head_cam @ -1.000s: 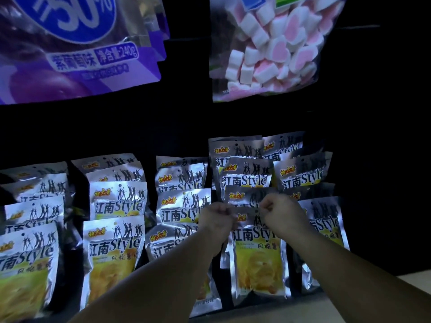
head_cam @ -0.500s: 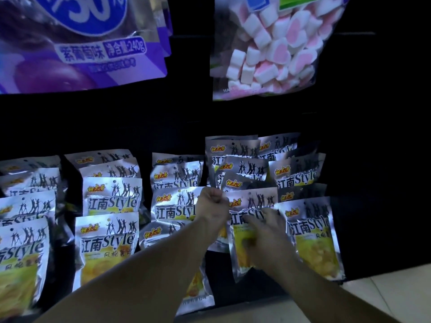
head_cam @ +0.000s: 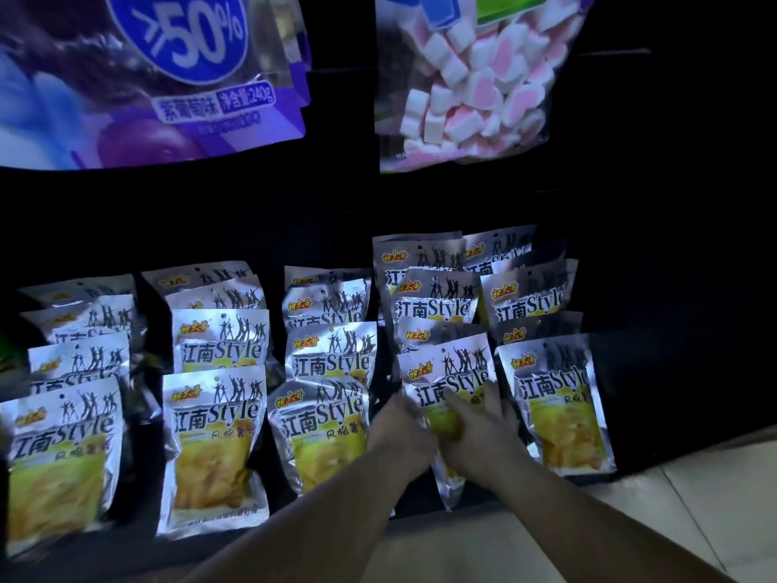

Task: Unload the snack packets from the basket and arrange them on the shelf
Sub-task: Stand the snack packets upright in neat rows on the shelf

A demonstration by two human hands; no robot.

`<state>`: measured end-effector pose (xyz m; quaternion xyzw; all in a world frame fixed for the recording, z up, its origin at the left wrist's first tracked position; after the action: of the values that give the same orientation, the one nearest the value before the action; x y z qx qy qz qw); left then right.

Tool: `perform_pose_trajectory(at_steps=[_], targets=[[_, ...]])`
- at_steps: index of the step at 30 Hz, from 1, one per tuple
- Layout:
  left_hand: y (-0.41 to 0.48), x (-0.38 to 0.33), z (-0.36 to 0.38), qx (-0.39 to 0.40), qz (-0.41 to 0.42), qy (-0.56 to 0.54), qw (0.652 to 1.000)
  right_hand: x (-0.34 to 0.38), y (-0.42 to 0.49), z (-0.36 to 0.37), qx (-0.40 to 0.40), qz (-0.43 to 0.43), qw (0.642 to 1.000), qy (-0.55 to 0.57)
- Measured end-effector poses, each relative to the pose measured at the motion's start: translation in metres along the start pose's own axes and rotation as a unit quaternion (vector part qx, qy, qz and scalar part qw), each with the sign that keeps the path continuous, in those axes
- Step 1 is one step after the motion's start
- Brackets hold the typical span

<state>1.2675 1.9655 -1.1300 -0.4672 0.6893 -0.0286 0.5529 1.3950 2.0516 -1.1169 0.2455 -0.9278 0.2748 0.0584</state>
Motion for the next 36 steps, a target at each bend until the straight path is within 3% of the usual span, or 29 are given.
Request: perform_pose_trajectory(at_steps=[5, 9, 13, 23, 31, 36], targets=[[-0.009, 0.024, 0.019, 0.058, -0.003, -0.047, 0.997, 0.004, -0.017, 0.012, 0.059, 0.010, 0.996, 0.064], [-0.009, 0.020, 0.004, -0.029, 0.068, -0.019, 0.997, -0.004, -0.011, 0.014, 0.053, 0.009, 0.998, 0.041], [-0.009, 0.024, 0.021, 0.033, 0.077, -0.020, 0.996, -0.009, -0.008, 0.020, 0.056, 0.004, 0.998, 0.019], [-0.006, 0.041, 0.035, 0.067, 0.057, -0.140, 0.986, -0.022, -0.008, 0.030, 0.080, 0.027, 0.995, 0.043], [0.009, 0.061, 0.035, 0.047, 0.039, -0.147, 0.987, -0.014, -0.017, 0.033, 0.052, 0.000, 0.999, 0.012], [-0.006, 0.037, 0.019, 0.027, 0.075, -0.109, 0.991, -0.011, -0.022, -0.008, -0.035, 0.031, 0.998, -0.041]])
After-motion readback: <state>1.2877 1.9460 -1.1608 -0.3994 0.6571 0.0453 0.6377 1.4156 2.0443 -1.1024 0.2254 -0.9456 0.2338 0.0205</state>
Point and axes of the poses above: each hand's wrist, its own y-axis towards the middle knuckle, its own z-axis out of the palm, x = y × z, the point moved 10 cm from there along y, towards the middle knuckle, and after that the axes turned 12 degrees about -y, right-handed, at the moved point
